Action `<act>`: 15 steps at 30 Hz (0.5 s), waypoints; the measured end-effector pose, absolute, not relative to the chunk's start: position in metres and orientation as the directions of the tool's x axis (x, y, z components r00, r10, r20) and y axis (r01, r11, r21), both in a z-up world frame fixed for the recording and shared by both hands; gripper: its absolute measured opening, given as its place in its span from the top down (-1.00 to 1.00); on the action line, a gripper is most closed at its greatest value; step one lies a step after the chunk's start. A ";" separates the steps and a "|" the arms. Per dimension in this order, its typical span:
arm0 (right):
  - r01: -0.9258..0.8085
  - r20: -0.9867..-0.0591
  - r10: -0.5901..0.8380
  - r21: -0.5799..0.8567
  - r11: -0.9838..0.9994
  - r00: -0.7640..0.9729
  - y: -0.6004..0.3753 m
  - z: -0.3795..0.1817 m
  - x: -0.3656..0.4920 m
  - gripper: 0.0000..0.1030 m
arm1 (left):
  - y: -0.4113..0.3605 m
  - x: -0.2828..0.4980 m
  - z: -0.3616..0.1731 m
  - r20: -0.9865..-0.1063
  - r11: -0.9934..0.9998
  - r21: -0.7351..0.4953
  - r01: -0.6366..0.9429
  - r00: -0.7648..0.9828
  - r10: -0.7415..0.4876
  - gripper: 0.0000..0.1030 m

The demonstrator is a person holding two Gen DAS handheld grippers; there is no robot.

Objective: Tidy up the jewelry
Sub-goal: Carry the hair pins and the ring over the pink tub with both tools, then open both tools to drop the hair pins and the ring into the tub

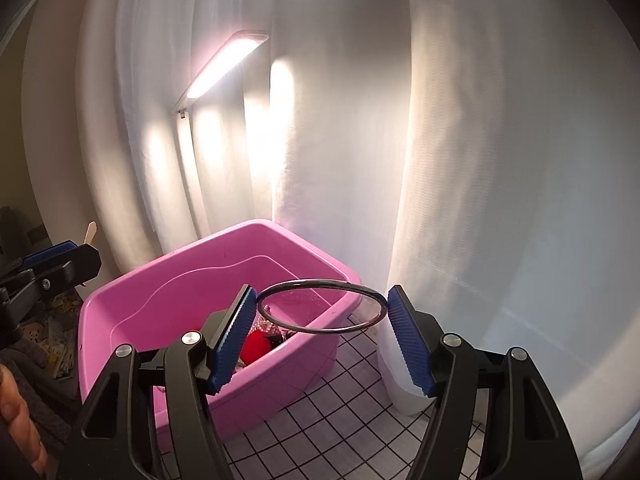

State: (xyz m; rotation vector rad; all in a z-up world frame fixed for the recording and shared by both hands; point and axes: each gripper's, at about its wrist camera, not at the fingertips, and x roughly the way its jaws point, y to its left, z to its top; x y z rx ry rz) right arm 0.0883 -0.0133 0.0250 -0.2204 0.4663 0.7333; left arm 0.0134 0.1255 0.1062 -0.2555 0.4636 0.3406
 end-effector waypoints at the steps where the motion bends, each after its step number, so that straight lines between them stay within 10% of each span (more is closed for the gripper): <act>1: -0.701 -0.482 0.605 -0.028 0.713 0.634 -0.005 0.028 0.088 -0.27 | 0.134 0.011 0.107 -0.481 0.906 -0.161 -0.391 0.833 0.274 -0.27; 15: -0.788 -0.652 0.600 0.006 0.616 0.464 0.101 -0.008 0.118 -0.27 | 0.215 0.043 0.040 -0.679 0.842 -0.172 -0.511 0.681 0.274 -0.28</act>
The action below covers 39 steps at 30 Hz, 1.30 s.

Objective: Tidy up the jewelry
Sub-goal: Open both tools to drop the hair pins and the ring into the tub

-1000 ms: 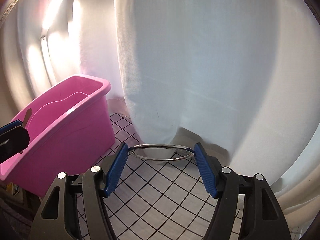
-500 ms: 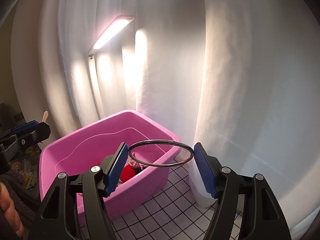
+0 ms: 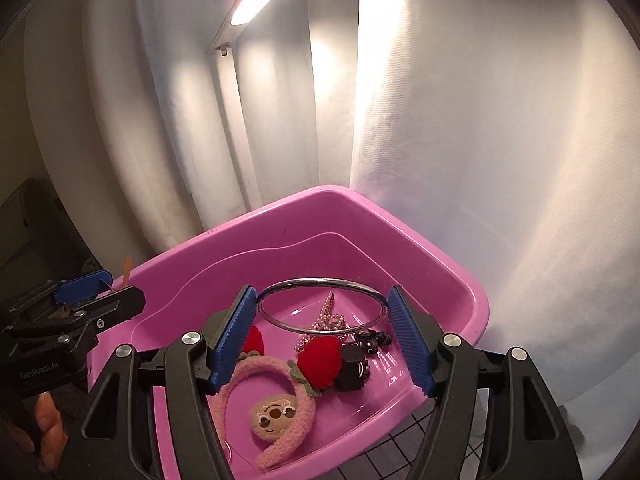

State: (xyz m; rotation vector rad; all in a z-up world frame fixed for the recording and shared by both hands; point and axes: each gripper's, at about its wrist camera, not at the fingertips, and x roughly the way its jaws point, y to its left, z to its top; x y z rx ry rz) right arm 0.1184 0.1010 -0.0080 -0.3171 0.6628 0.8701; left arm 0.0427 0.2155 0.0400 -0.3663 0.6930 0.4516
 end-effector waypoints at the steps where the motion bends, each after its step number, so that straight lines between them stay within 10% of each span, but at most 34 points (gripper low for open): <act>1: -0.786 -0.668 0.586 0.001 0.618 0.459 0.106 -0.013 0.123 -0.27 | 0.218 0.047 0.033 -0.697 0.842 -0.168 -0.513 0.666 0.266 -0.28; 17: -0.724 -0.750 0.481 0.004 0.690 0.454 0.109 -0.037 0.142 -0.30 | 0.243 0.061 -0.010 -0.825 0.795 -0.195 -0.574 0.534 0.184 -0.71; 39: -0.735 -0.736 0.507 0.019 0.678 0.449 0.098 -0.039 0.115 -0.30 | 0.235 0.053 -0.005 -0.828 0.794 -0.114 -0.598 0.498 0.256 -0.71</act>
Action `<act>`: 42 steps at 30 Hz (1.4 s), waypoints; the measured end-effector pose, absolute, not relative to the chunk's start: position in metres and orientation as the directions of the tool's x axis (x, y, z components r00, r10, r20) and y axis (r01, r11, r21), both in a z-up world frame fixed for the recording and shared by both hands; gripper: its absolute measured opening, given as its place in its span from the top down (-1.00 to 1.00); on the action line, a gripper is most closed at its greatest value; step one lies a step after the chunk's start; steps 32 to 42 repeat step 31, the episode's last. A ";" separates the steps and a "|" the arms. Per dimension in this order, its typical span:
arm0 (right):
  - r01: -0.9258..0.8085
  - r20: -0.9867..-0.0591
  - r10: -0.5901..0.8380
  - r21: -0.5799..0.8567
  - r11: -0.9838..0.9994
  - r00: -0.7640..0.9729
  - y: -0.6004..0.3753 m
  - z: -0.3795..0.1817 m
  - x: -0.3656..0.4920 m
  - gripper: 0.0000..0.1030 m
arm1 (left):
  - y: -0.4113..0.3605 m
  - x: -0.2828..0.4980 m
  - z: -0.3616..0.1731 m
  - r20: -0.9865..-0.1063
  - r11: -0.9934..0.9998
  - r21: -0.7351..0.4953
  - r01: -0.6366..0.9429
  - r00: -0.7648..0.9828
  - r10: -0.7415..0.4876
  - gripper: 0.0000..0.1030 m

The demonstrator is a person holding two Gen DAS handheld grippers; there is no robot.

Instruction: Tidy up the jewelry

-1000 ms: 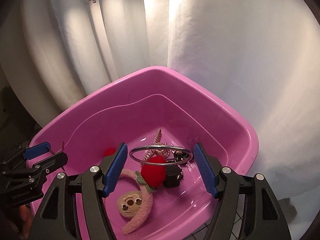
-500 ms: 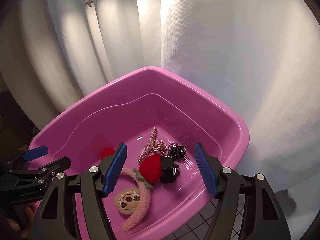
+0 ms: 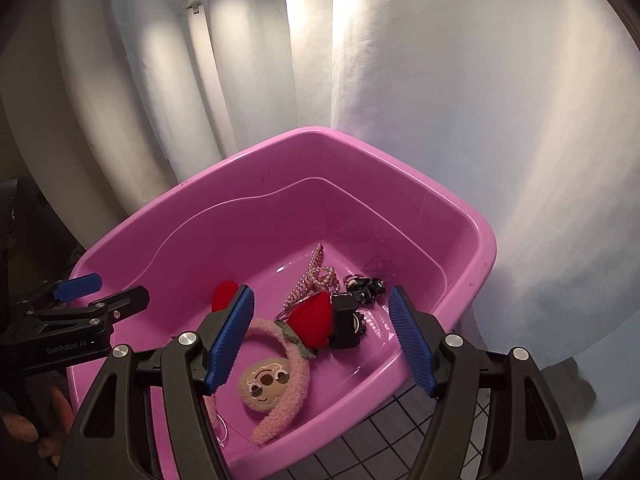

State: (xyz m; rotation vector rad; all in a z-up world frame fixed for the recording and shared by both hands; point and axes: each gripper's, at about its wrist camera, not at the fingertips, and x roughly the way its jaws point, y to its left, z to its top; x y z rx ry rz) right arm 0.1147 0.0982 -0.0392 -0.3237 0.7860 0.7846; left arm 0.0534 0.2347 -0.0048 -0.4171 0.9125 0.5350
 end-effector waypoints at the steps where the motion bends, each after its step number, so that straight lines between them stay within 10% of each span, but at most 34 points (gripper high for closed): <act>1: -0.735 -0.734 0.508 0.019 0.678 0.450 0.098 -0.039 0.114 -0.30 | 0.234 0.054 -0.005 -0.829 0.794 -0.110 -0.598 0.496 0.259 -0.71; 42: -0.739 -0.732 0.513 0.018 0.673 0.449 0.098 -0.039 0.106 -0.30 | 0.231 0.051 0.002 -0.818 0.796 -0.078 -0.600 0.495 0.294 -0.72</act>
